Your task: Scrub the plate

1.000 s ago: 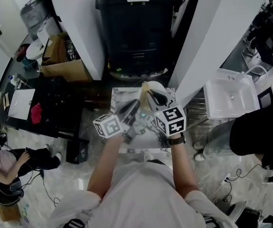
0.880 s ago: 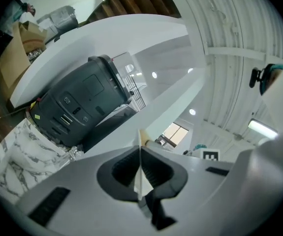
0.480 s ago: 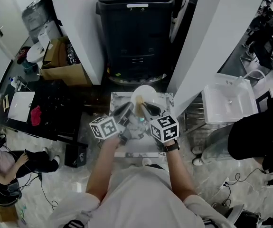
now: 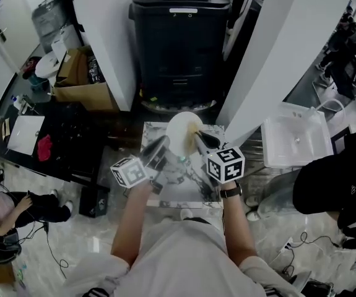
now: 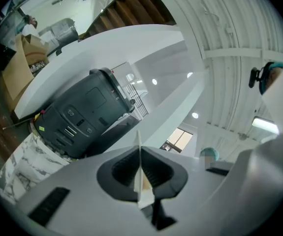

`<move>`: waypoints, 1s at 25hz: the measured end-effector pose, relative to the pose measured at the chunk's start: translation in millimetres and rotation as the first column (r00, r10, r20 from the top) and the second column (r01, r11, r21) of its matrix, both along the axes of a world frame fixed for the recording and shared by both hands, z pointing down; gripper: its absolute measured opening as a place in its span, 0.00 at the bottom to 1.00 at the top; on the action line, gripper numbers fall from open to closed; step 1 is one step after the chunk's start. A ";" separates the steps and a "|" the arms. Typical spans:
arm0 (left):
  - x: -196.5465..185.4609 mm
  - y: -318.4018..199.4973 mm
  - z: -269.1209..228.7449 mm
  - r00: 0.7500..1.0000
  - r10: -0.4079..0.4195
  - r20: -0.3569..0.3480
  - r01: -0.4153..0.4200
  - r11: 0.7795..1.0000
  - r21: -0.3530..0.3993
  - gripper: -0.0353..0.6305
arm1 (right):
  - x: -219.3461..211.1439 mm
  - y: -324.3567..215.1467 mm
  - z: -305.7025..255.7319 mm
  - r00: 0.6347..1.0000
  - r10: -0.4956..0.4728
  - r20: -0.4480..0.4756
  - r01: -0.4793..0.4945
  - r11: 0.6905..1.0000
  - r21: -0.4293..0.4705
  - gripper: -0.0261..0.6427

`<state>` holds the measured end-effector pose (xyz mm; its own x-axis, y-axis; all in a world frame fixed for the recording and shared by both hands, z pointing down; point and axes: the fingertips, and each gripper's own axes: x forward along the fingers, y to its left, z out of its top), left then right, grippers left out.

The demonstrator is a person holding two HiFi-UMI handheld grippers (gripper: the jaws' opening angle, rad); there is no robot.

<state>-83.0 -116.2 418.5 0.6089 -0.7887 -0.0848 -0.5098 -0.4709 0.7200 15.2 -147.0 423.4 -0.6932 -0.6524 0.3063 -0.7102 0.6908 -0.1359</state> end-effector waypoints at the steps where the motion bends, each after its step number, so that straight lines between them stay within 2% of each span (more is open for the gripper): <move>1: -2.7 -2.2 1.1 1.000 -0.010 0.016 0.010 1.000 0.004 0.08 | -11.0 8.5 2.9 0.999 -0.030 -0.017 0.030 1.000 0.003 0.09; 5: 12.5 0.5 5.7 0.999 0.011 0.033 -0.011 1.000 -0.012 0.08 | -41.9 26.0 -19.7 0.994 -0.104 -0.021 0.105 0.991 0.077 0.09; 9: 31.8 16.3 3.4 0.998 0.054 -0.012 -0.054 0.999 -0.004 0.08 | -17.0 1.6 -52.6 0.999 -0.001 -0.047 0.010 0.984 0.178 0.09; 12: 21.0 18.3 -2.3 0.999 0.031 -0.041 -0.030 0.999 0.014 0.08 | 8.8 -16.3 -43.6 0.996 0.064 -0.055 -0.055 0.987 0.149 0.09; 14: 9.9 13.0 -11.6 0.999 0.002 -0.032 -0.001 1.000 0.030 0.08 | 14.8 -18.1 -30.1 0.996 0.076 -0.047 -0.071 0.992 0.109 0.09; 19: -15.2 -3.3 -20.8 0.998 -0.060 0.027 0.058 0.997 0.057 0.08 | -25.3 7.4 -15.2 0.997 -0.031 -0.074 0.039 0.994 0.100 0.09; 23: 7.0 3.1 -9.1 0.997 -0.008 0.080 0.005 0.999 0.036 0.08 | -48.5 19.5 -36.1 0.994 -0.093 -0.052 0.100 0.984 0.145 0.09; 25: 18.9 10.9 -2.8 0.999 0.018 0.040 -0.019 1.000 0.018 0.08 | -41.9 8.9 -45.3 0.997 -0.059 -0.050 0.066 0.983 0.169 0.09</move>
<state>-64.1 -105.4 415.7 0.6266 -0.7758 -0.0745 -0.5289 -0.4936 0.6904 -26.7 -138.1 378.1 -0.7224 -0.6535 0.2259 -0.6676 0.7443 0.0180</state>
